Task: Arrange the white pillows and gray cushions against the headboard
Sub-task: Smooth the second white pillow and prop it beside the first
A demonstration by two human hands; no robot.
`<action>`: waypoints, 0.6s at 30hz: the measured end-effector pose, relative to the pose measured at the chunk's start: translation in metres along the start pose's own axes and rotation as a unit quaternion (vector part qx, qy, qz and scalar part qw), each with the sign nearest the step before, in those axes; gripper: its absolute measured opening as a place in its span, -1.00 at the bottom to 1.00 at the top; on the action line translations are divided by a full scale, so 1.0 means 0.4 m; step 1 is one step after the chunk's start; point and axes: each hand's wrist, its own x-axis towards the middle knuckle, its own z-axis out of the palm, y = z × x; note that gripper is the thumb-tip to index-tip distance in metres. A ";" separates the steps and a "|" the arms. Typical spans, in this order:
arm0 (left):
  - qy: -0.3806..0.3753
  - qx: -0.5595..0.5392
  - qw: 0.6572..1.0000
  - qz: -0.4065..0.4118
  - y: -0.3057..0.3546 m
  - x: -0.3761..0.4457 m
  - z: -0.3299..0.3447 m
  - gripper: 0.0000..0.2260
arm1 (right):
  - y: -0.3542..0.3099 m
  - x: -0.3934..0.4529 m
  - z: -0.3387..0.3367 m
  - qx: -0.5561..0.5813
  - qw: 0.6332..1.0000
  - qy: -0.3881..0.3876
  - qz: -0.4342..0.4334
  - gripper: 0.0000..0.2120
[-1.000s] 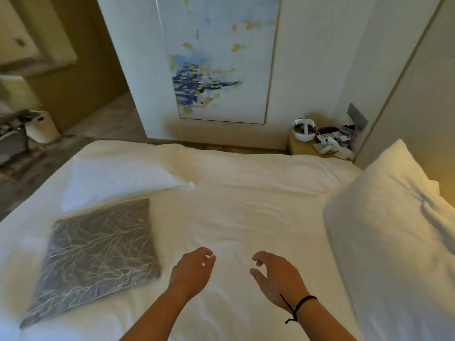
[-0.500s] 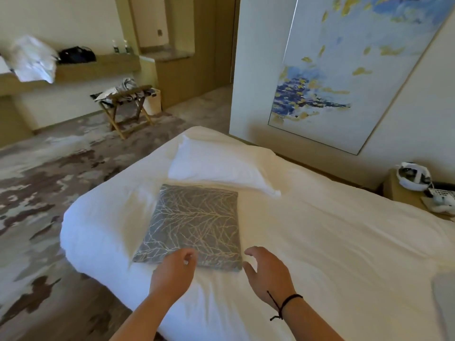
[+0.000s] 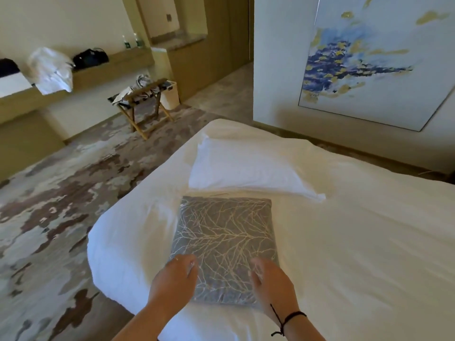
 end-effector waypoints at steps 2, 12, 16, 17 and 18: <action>0.006 0.013 1.000 0.013 0.019 0.073 -0.005 -0.80 | 0.019 0.059 -0.004 0.005 1.000 0.010 0.015 -0.67; 0.002 0.017 1.000 0.025 0.014 0.280 -0.014 -0.78 | -0.020 0.306 0.025 0.001 1.000 -0.002 0.014 -0.70; 0.003 0.017 0.999 0.029 -0.031 0.377 -0.044 -0.75 | -0.081 0.384 0.066 -0.004 1.000 -0.011 0.007 -0.69; 0.005 0.012 0.999 0.030 -0.045 0.403 -0.049 -0.75 | -0.098 0.404 0.080 -0.008 1.000 -0.013 0.004 -0.69; 0.006 0.005 1.000 0.030 -0.059 0.432 -0.054 -0.75 | -0.115 0.426 0.095 -0.011 1.000 -0.016 0.001 -0.69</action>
